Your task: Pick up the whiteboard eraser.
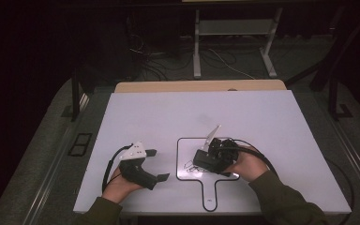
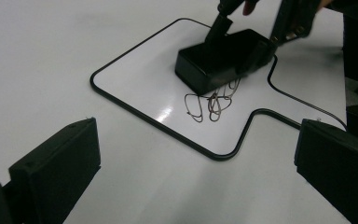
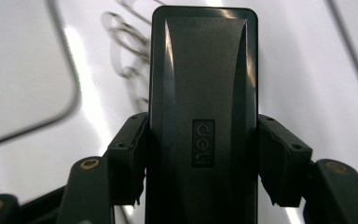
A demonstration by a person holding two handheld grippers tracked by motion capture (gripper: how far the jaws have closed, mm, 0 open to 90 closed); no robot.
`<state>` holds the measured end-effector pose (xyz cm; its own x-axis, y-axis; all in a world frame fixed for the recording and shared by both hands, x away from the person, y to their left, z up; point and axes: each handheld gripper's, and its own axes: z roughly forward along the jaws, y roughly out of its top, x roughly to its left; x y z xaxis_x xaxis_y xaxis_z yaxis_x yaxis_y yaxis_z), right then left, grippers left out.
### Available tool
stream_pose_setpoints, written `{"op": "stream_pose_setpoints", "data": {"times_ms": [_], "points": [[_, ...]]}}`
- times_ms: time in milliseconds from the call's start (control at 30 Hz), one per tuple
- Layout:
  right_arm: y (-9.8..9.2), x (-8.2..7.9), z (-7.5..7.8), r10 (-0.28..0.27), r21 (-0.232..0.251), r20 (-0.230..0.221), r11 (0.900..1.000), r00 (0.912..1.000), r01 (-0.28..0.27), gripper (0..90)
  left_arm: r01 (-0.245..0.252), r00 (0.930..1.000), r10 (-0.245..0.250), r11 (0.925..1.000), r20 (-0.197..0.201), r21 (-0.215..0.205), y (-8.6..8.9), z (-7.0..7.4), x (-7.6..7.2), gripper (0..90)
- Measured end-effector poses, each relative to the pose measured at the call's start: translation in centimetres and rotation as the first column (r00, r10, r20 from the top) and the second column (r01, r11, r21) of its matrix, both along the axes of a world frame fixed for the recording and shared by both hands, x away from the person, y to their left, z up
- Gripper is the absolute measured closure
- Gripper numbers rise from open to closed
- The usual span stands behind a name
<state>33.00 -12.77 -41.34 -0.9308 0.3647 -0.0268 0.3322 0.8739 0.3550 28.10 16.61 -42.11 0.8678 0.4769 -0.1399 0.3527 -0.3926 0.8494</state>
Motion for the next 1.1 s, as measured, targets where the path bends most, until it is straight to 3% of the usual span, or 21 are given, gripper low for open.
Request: {"op": "stream_pose_setpoints", "data": {"times_ms": [267,333,500,633,800,900,967,1100], "points": [[2.9,-2.6,0.1,0.117,0.003,-0.012,0.993,0.9930,-0.117,38.7,0.001,1.0000,-0.001,1.0000,0.001,0.002,0.0,0.0,0.0,0.0],[3.2,-2.9,0.1,0.125,-0.002,-0.009,0.992,0.9921,-0.125,38.7,0.001,1.0000,-0.001,1.0000,0.001,0.004,0.1,0.0,0.0,0.0],[2.5,-1.9,0.1,0.091,-0.003,0.004,0.996,0.9959,-0.090,38.7,-0.001,1.0000,0.001,1.0000,0.002,0.001,0.1,0.1,0.0,0.0],[1.2,-0.7,0.0,0.021,0.003,0.005,1.000,0.9998,-0.021,38.7,-0.002,1.0000,0.002,1.0000,0.001,-0.001,0.1,0.0,0.0,0.0],[-1.4,1.1,0.0,-0.056,-0.026,0.032,0.998,0.9979,0.057,38.7,0.000,1.0000,0.000,1.0000,0.001,0.002,0.1,0.0,0.0,0.0],[-2.1,1.4,0.0,-0.092,-0.010,0.016,0.996,0.9957,0.092,38.7,-0.001,1.0000,0.001,1.0000,-0.001,0.001,0.0,0.0,0.0,0.0],[-2.0,1.4,0.0,-0.077,-0.024,0.031,0.997,0.9966,0.078,38.7,-0.001,1.0000,0.001,1.0000,-0.002,0.002,0.0,0.0,0.0,0.0],[-0.8,0.4,0.0,-0.035,-0.011,0.008,0.999,0.9994,0.035,38.7,0.000,1.0000,0.000,1.0000,-0.002,0.003,0.0,0.0,0.0,0.0]]}}
